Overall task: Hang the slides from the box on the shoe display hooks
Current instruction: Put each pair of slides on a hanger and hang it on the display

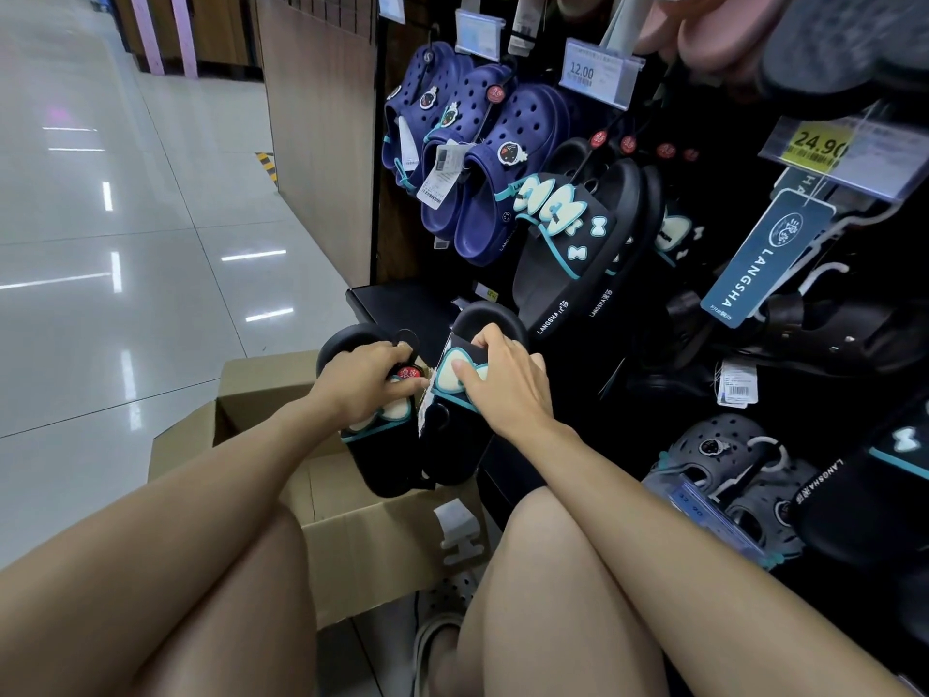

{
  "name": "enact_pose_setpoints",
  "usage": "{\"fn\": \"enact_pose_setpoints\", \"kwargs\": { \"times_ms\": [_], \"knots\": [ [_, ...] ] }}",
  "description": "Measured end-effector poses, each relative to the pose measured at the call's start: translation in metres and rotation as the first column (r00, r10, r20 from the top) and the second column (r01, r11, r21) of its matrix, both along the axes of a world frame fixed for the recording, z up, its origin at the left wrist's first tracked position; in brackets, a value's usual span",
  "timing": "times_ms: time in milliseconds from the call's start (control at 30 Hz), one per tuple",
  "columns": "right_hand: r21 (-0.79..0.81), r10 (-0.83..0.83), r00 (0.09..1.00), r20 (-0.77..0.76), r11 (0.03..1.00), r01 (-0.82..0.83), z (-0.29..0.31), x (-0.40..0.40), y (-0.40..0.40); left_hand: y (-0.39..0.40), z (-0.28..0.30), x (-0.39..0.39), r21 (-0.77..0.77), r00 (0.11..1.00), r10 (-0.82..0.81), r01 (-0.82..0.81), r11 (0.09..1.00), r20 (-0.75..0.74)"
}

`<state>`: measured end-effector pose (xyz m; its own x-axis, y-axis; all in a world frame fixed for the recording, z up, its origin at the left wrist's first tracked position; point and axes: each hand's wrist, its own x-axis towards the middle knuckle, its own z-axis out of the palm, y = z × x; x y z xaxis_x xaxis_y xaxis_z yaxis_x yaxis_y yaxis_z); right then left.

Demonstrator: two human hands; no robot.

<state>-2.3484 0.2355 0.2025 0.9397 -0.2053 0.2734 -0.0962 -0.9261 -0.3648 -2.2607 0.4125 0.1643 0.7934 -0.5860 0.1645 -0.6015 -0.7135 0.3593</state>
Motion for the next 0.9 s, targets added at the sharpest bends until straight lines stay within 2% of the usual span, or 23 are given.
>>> {"fn": "enact_pose_setpoints", "kwargs": {
  "times_ms": [267,533,900],
  "knots": [
    [0.025,0.07,0.998,0.0,0.997,-0.07,0.003,-0.003,0.002,-0.008,0.003,-0.005,0.013,0.995,0.073,-0.074,0.997,0.061],
    [0.029,0.19,0.976,-0.104,0.982,-0.188,-0.004,0.0,-0.002,-0.008,0.007,-0.008,-0.105,0.985,0.134,-0.123,0.987,0.109],
    [0.091,0.244,0.958,-0.148,0.968,-0.232,-0.004,-0.002,-0.004,-0.015,0.01,-0.013,-0.181,0.973,0.153,-0.121,0.976,0.174]
  ]
}}
